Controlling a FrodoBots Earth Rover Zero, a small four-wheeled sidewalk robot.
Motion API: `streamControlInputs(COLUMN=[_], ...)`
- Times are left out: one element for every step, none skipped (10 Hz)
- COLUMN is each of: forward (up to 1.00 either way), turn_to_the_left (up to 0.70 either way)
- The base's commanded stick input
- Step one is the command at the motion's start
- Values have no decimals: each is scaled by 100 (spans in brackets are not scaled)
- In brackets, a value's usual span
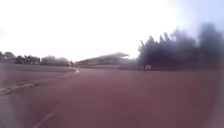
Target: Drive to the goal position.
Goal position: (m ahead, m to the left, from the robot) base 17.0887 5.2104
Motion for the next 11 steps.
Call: streamControlInputs(forward=[70, 70, 70, 70, 70, 70, 70, 70, 70, 70, 70], turn_to_the_left=[0, 0, 0, 0, 0, 0, 0, 0, 0, 0, 0])
